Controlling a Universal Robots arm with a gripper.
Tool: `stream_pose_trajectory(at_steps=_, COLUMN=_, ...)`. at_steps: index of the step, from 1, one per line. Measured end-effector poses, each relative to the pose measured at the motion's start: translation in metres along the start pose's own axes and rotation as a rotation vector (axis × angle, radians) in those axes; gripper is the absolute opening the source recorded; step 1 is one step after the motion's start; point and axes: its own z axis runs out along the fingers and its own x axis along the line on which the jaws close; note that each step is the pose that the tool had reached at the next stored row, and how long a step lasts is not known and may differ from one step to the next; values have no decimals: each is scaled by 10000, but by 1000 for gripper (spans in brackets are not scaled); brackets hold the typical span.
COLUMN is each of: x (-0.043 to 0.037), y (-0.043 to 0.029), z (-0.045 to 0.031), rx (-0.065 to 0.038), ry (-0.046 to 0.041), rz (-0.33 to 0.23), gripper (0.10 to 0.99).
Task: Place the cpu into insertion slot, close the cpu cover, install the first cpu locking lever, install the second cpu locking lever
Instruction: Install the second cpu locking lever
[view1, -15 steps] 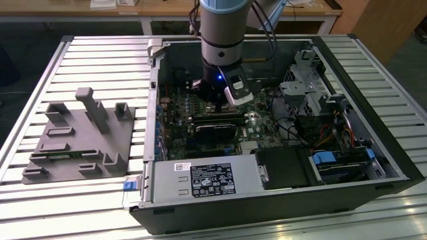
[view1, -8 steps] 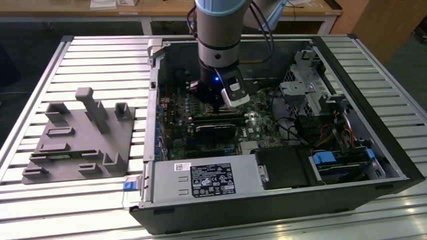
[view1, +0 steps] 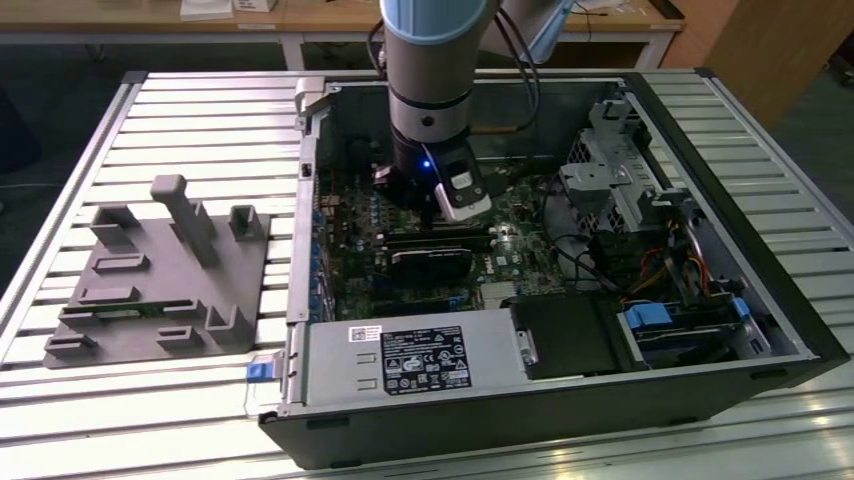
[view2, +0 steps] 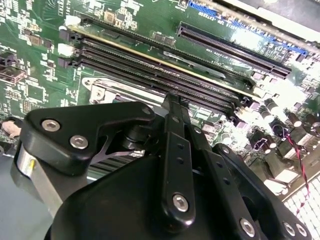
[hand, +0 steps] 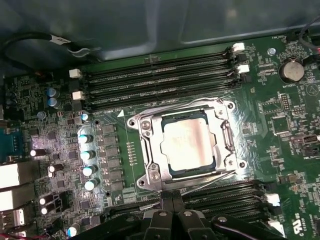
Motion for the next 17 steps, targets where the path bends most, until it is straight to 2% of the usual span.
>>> stream_pose_trajectory(at_steps=9, x=35, y=-54, z=37, rx=-268, ry=49, rz=11, gripper=106)
stream_pose_trajectory(at_steps=17, x=47, y=-140, z=46, rx=-713, ry=131, rz=34, gripper=106)
